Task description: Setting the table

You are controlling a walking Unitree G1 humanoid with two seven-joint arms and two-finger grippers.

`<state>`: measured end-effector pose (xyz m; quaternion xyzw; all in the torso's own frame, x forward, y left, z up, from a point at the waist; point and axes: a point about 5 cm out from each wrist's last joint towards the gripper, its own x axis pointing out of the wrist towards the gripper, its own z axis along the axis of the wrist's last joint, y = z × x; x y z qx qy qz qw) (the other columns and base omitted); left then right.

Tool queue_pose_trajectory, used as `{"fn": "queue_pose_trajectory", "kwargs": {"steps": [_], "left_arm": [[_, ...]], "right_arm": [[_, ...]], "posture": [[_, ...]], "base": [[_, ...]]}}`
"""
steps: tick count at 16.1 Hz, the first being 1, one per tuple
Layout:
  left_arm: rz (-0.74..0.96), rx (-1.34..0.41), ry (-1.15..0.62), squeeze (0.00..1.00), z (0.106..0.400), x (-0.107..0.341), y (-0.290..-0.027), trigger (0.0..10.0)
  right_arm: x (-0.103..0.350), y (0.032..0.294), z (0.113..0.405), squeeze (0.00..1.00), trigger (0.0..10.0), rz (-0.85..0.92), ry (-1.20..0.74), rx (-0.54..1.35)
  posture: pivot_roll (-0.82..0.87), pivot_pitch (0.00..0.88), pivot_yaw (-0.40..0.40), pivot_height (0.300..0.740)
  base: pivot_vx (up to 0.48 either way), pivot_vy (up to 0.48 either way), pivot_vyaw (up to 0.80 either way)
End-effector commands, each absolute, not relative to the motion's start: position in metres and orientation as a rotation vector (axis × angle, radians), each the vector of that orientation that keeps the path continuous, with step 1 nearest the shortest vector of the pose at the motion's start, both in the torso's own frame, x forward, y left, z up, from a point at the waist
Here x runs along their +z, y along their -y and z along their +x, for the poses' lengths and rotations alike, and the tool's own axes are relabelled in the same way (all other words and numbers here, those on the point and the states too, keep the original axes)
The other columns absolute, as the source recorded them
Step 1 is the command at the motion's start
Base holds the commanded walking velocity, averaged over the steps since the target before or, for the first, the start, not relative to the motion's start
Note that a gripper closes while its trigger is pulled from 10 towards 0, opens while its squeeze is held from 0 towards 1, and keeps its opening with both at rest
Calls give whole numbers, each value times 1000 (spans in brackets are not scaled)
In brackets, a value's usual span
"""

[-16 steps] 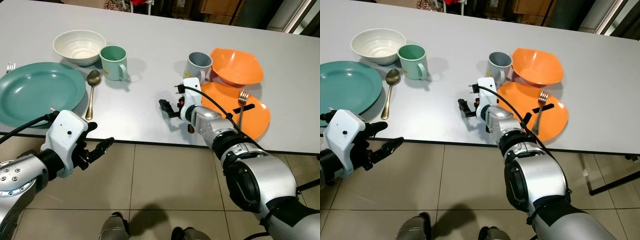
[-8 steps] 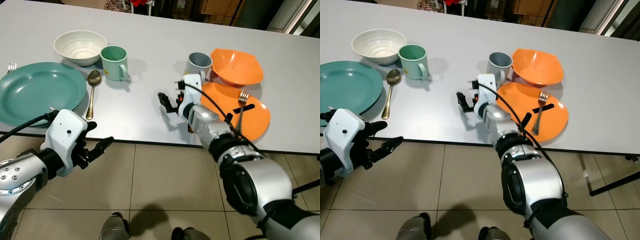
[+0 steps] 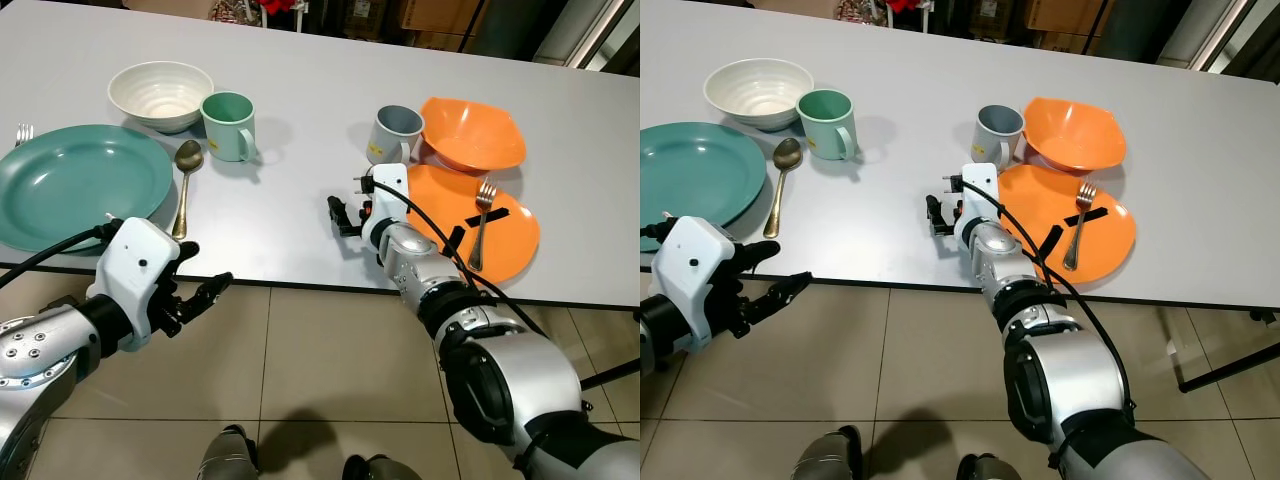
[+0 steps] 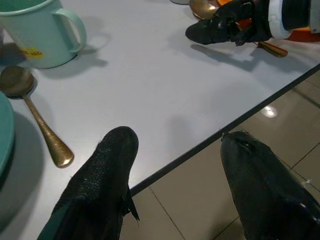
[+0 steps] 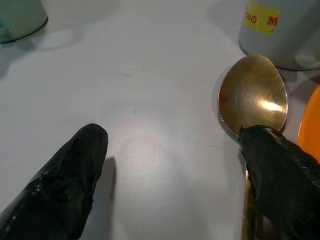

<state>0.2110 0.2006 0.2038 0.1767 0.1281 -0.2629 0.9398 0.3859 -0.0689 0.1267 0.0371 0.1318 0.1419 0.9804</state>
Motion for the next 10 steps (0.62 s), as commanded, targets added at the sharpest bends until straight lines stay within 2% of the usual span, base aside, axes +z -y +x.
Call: {"fn": "queue_pose_trajectory", "kwargs": {"steps": [1, 6, 10], "left_arm": [[358, -551, -257, 0, 212, 204, -198, 10000], [324, -616, -215, 0, 210, 208, -189, 10000], [328, -611, -214, 0, 212, 208, -189, 10000]], "right_arm": [[116, 72, 382, 0, 10000, 97, -306, 270], [106, 76, 378, 0, 10000, 101, -365, 231], [115, 66, 380, 0, 10000, 126, -318, 316]], "posture": [[283, 157, -80, 740], [281, 152, -79, 740], [280, 153, -80, 740]], "base": [[0, 0, 0], [0, 0, 0], [0, 0, 0]]}}
